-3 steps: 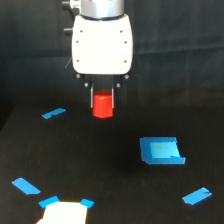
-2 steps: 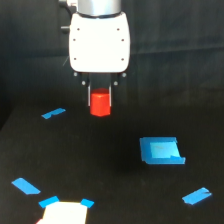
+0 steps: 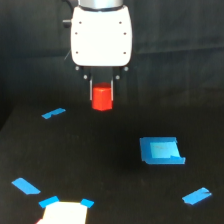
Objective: Pick up the red object from the table
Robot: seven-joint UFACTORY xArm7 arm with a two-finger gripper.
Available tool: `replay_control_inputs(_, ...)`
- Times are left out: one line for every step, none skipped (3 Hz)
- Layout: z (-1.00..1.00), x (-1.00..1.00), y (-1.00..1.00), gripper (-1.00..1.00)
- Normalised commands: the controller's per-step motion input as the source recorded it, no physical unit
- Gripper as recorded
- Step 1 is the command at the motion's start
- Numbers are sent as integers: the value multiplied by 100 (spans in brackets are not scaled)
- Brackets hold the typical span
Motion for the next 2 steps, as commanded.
replay_control_inputs(39, 22, -70, -100)
replay_control_inputs(-11, 23, -17, -100)
